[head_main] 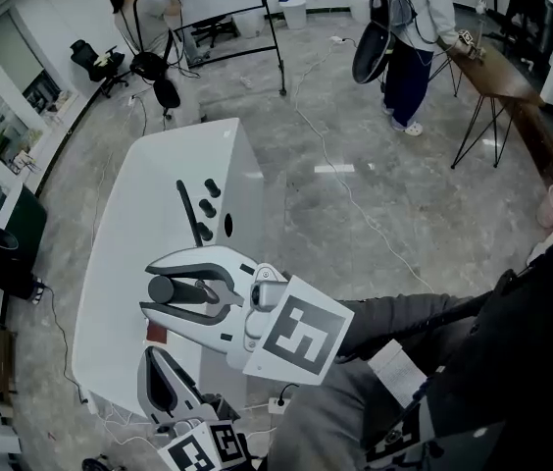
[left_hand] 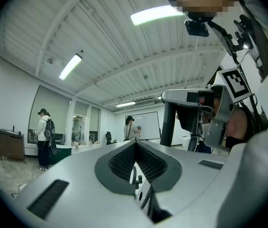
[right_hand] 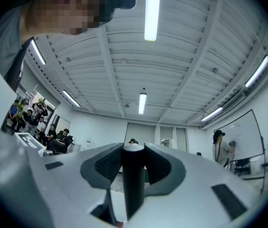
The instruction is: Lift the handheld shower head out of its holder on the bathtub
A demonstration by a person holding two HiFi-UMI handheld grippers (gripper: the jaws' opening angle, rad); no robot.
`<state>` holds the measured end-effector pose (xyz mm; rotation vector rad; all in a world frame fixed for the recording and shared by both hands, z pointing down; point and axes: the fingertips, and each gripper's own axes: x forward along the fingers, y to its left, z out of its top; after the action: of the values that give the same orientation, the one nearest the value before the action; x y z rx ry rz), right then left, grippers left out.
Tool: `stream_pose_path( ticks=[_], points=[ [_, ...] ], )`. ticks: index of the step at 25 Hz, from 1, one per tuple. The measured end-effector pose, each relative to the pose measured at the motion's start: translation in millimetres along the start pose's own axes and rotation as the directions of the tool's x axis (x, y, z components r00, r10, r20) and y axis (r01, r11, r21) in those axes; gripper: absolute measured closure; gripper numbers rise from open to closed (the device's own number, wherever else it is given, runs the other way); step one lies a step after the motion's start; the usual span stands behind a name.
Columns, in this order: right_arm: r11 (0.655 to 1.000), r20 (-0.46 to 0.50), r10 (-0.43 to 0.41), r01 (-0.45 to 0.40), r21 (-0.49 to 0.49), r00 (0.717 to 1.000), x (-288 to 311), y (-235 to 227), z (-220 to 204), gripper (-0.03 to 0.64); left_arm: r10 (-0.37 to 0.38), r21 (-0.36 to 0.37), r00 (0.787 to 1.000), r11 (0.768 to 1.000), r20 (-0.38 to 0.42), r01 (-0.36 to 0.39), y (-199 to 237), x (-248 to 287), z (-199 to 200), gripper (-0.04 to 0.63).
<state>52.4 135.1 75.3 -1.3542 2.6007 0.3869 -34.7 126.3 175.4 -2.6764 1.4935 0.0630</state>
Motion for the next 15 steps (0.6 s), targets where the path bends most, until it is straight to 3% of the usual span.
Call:
stream_pose_path(
  ticks=[3,7,11,15],
  points=[
    [1.000,0.021,-0.005,0.004,0.004,1.000,-9,17,15,0.474,0.007,0.007,1.000,1.000,0.008,-0.007,-4,-21,11,0.594],
    [0.993,0.021,-0.009,0.006,0.120,1.000,-52,6,30,0.474,0.054,0.023,0.998,0.998,0.023,-0.055,-47,-34,26,0.594],
    [1.000,0.030,-0.017,0.016,0.026,0.999,-54,-23,24,0.475,0.009,0.030,0.999,0.999,0.031,-0.010,-55,-2,19,0.594],
    [1.000,0.011,-0.002,0.001,0.023,1.000,-39,-23,-18,0.474,0.039,0.041,0.999,0.998,0.003,-0.039,-32,0,-17,0.594]
  ],
)
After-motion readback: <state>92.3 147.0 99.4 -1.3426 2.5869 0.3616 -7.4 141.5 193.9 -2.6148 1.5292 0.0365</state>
